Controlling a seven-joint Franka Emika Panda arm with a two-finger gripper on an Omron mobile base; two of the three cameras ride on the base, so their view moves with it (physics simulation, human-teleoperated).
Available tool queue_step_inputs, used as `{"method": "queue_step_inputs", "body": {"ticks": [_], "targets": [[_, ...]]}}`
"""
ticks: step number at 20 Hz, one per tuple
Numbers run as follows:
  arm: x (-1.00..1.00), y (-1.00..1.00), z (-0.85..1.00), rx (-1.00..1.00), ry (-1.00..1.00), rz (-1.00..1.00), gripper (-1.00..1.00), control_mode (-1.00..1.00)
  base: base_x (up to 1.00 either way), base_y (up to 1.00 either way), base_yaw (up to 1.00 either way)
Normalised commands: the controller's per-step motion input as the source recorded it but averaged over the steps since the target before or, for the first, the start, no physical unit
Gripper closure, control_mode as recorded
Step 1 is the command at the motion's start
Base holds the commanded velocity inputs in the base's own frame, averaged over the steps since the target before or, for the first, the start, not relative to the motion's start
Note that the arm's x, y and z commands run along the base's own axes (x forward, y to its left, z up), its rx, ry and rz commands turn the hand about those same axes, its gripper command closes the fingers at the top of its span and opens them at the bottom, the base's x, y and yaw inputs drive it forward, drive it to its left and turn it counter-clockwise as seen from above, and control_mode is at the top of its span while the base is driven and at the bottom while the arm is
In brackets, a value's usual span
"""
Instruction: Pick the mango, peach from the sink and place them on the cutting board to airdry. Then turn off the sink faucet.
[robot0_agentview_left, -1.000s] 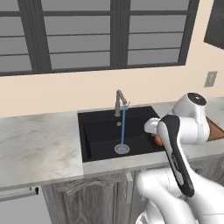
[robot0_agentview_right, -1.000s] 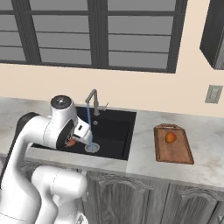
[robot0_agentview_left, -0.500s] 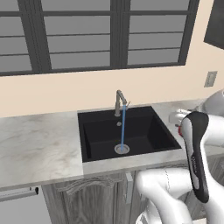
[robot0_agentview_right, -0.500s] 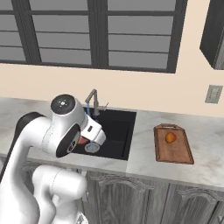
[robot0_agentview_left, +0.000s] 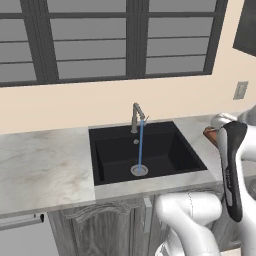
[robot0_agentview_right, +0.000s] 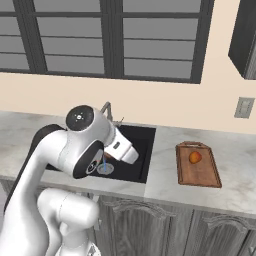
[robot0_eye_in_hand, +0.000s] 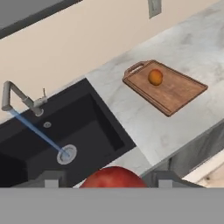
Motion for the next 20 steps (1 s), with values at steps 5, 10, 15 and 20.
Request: {"method": "queue_step_inputs", "body": {"ticks": [5, 10, 15, 20], "targets": [[0.36, -0.42, 0.0, -0.04, -0.03, -0.21, 1.0, -1.0, 0.0, 0.0, 0.0], [0.36, -0.5, 0.0, -0.03, 0.0, -0.2, 1.0, -1.0, 0.0, 0.0, 0.0], [0.31, -0.64, 0.0, 0.0, 0.1, -0.14, 1.0, -1.0, 0.0, 0.0, 0.0], [0.34, -0.76, 0.0, 0.0, 0.23, -0.11, 1.0, -1.0, 0.0, 0.0, 0.0]]}}
